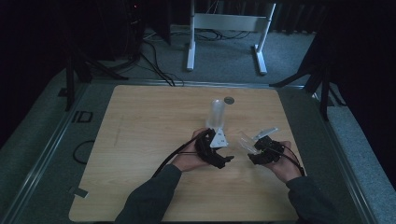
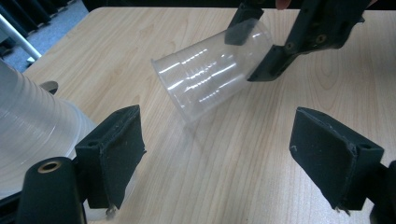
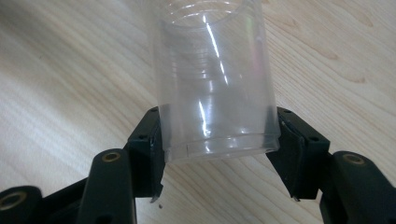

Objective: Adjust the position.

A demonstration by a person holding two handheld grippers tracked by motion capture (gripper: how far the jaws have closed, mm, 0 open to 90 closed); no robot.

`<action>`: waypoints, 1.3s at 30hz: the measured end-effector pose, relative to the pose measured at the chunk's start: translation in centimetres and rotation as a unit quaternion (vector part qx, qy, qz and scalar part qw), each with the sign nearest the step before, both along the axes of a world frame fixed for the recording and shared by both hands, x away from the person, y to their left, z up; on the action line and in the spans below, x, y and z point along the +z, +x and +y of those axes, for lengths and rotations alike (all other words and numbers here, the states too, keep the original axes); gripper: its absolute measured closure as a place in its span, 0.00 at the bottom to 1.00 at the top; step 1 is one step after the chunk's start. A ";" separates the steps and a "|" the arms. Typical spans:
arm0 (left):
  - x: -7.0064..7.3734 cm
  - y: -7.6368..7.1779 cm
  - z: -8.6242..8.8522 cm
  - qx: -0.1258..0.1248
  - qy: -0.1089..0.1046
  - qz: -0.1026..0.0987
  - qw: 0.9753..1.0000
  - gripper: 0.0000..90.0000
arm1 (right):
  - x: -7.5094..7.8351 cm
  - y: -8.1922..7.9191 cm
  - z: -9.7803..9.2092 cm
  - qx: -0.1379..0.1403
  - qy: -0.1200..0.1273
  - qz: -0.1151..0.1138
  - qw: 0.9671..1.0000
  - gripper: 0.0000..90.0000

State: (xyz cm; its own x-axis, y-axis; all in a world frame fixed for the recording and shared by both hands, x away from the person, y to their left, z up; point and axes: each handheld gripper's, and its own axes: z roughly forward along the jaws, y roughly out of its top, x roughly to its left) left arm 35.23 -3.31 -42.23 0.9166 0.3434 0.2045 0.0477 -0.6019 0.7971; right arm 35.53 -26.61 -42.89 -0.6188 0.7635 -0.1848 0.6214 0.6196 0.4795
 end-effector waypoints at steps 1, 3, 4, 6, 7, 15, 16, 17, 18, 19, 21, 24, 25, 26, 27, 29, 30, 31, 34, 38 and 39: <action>0.0 0.0 0.0 0.001 -0.001 0.000 1.000 0.19 | -0.1 0.0 0.0 -0.008 0.005 0.001 1.000 0.46; 0.0 0.0 0.1 0.001 -0.001 0.000 1.000 0.19 | -0.2 0.1 0.0 -0.021 0.014 -0.001 1.000 0.46; 0.0 0.0 0.1 0.002 -0.002 0.000 1.000 0.19 | -0.3 0.1 0.1 -0.027 0.017 -0.003 0.999 0.46; 0.0 0.0 0.1 0.002 -0.002 0.001 1.000 0.19 | -0.4 0.1 0.1 -0.038 0.022 -0.007 0.999 0.46; 0.1 0.0 0.1 0.002 -0.002 0.000 1.000 0.19 | -0.4 0.1 0.1 -0.044 0.023 -0.008 0.999 0.46; 0.0 0.2 0.1 0.005 -0.004 0.004 1.000 0.19 | -0.9 0.0 0.1 -0.084 0.034 -0.036 0.995 0.46; 0.0 0.2 0.1 0.005 -0.004 0.004 1.000 0.19 | -0.9 0.0 0.1 -0.084 0.034 -0.036 0.995 0.46; 0.0 0.2 0.1 0.006 -0.004 0.004 1.000 0.19 | -0.9 -0.1 0.1 -0.088 0.035 -0.040 0.995 0.46; 0.0 0.2 0.1 0.007 -0.005 0.005 1.000 0.19 | -1.1 -0.1 0.2 -0.094 0.036 -0.047 0.994 0.46; 0.0 0.2 0.1 0.008 -0.006 0.005 1.000 0.19 | -1.2 -0.2 0.2 -0.100 0.041 -0.052 0.993 0.46; 0.1 0.3 0.1 0.009 -0.007 0.006 1.000 0.19 | -1.3 -0.2 0.1 -0.107 0.046 -0.059 0.991 0.46; 0.1 0.4 0.2 0.011 -0.010 0.008 1.000 0.19 | -1.5 -0.4 0.1 -0.117 0.056 -0.076 0.989 0.46; 0.1 0.4 0.1 0.012 -0.011 0.009 1.000 0.19 | -1.6 -0.4 0.1 -0.119 0.057 -0.079 0.988 0.46; 0.1 0.4 0.1 0.013 -0.014 0.010 1.000 0.19 | -1.6 -0.5 0.1 -0.124 0.060 -0.084 0.987 0.46; 0.1 0.4 0.1 0.013 -0.015 0.012 1.000 0.19 | -1.7 -0.6 0.2 -0.127 0.063 -0.090 0.986 0.46; 0.1 0.5 0.0 0.014 -0.016 0.013 1.000 0.20 | -1.8 -0.7 0.3 -0.133 0.066 -0.102 0.984 0.46; 0.1 0.4 -0.1 0.014 -0.016 0.013 1.000 0.20 | -1.8 -0.8 0.4 -0.138 0.070 -0.110 0.982 0.46; 0.1 0.4 -0.1 0.014 -0.017 0.013 1.000 0.20 | -1.9 -0.8 0.4 -0.142 0.071 -0.115 0.981 0.46; 0.0 0.5 -0.2 0.015 -0.018 0.014 1.000 0.20 | -2.0 -0.9 0.4 -0.149 0.074 -0.124 0.978 0.46; 0.1 0.6 -0.2 0.017 -0.026 0.018 0.999 0.20 | -2.1 -1.1 0.3 -0.165 0.086 -0.143 0.972 0.46; 0.1 0.6 -0.2 0.017 -0.028 0.019 0.999 0.20 | -2.1 -1.2 0.3 -0.167 0.090 -0.151 0.970 0.46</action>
